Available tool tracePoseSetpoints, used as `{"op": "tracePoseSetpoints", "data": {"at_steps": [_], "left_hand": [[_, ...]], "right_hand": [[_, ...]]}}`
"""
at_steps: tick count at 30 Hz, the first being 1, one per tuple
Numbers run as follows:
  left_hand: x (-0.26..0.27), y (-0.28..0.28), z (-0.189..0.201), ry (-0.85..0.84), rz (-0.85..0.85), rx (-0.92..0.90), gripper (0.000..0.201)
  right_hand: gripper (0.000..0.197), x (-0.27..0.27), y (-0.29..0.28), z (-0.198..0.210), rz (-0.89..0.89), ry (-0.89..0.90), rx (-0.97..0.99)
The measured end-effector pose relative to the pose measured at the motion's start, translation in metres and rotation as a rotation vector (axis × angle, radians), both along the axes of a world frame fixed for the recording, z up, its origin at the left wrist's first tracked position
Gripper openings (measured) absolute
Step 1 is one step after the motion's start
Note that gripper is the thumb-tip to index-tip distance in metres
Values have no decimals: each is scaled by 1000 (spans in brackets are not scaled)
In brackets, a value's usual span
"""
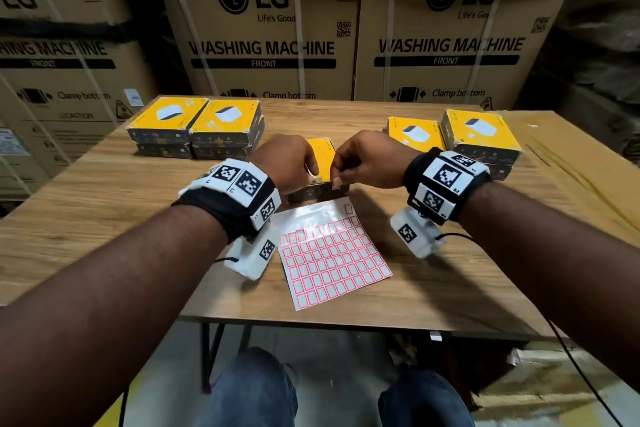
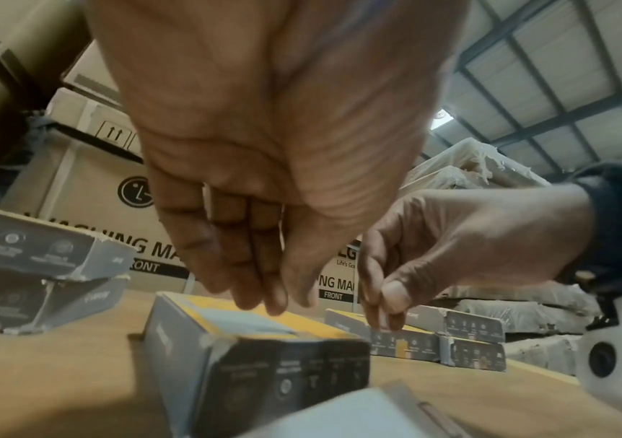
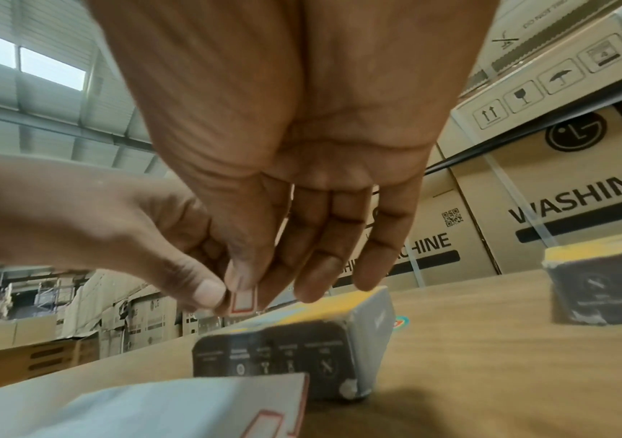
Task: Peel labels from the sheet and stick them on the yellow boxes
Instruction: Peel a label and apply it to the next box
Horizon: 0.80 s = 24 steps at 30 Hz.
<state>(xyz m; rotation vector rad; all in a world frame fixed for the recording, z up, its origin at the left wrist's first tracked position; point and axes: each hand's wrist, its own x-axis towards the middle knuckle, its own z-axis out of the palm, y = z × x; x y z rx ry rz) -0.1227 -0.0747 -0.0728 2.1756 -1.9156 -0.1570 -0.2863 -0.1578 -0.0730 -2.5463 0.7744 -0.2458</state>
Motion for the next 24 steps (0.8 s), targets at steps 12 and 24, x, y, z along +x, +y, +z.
{"op": "tracePoseSetpoints", "data": {"at_steps": [12, 24], "left_hand": [[20, -16, 3, -100, -23, 174, 55], [23, -17, 4, -108, -51, 146, 53]], "right_hand": [[20, 42, -5, 1, -23, 209, -73], [17, 44, -11, -11, -94, 150, -38]]}}
